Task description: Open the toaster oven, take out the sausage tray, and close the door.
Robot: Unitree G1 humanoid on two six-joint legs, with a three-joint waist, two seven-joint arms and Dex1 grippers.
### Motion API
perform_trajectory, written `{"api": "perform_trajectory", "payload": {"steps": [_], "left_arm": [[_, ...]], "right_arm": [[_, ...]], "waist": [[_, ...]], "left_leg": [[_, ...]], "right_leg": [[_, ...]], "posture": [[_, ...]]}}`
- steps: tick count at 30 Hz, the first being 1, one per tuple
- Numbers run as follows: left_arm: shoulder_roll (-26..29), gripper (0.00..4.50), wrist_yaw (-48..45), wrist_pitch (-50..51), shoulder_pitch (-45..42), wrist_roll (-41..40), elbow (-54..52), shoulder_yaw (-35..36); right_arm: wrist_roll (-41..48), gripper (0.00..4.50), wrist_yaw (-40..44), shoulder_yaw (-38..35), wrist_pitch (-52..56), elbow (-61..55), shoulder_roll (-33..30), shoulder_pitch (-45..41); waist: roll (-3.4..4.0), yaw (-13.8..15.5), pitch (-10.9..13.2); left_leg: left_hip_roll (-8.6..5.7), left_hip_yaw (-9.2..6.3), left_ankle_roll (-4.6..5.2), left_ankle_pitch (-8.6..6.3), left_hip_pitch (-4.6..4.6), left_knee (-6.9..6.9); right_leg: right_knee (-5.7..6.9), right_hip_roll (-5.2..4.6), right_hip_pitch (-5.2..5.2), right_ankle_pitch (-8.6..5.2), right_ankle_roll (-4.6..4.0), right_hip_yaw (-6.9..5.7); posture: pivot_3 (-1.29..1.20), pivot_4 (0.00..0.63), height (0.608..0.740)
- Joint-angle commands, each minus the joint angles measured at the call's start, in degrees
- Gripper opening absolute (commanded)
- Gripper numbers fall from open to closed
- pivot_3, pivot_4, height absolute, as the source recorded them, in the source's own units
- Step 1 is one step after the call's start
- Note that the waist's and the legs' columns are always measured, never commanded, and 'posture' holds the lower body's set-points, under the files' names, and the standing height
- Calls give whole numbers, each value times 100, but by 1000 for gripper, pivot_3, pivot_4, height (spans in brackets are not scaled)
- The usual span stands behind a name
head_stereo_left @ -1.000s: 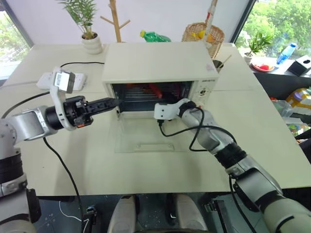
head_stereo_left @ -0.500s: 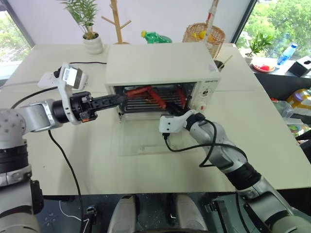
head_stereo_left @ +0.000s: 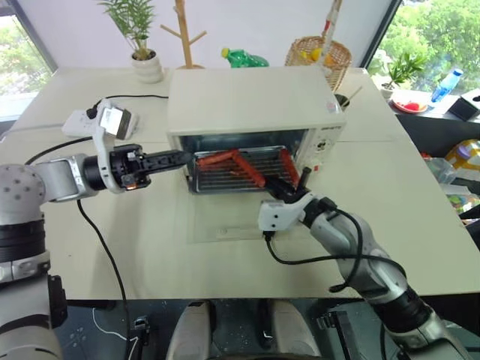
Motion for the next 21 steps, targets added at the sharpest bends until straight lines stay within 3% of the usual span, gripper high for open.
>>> {"api": "perform_trajectory", "payload": {"steps": [1, 12, 16, 19, 21], "left_arm": [[139, 0, -45, 125, 101, -132, -79, 323], [398, 0, 226, 591, 1078, -662, -693, 888], [450, 0, 430, 580, 1089, -810, -458, 1001], [500, 867, 487, 611, 1158, -895, -363, 1083], [537, 1814, 573, 704, 1281, -1057, -305, 1153]], "right_arm": [[125, 23, 28, -267, -191, -122, -228, 351], [369, 23, -296, -880, -1083, -381, -687, 1134], [347, 23, -545, -1168, -1410, -373, -763, 1165], [216, 0, -818, -1313, -1673, -359, -817, 1244], [114, 0, -1046, -1444, -1799, -385, -828, 1371]], "waist": [[0, 31, 0], [-12, 22, 14], [-13, 50, 15], [-13, 43, 15], [-12, 42, 15]], "left_leg": [[0, -1, 0, 0, 0, 0], [2, -6, -1, 0, -2, -1], [3, -14, -2, 0, -3, 1], [0, -10, -3, 0, -3, 1], [0, -9, -3, 0, -3, -1]], "right_leg": [[-1, -1, 0, -1, 0, 0], [-5, -9, -4, -5, 3, 6], [-4, -9, -3, -5, 2, 6], [-6, -14, -3, -5, 2, 7], [-6, -16, -4, -6, 2, 8]], "posture": [[0, 150, 740], [0, 150, 740], [0, 150, 740], [0, 150, 740], [0, 150, 740]]}}
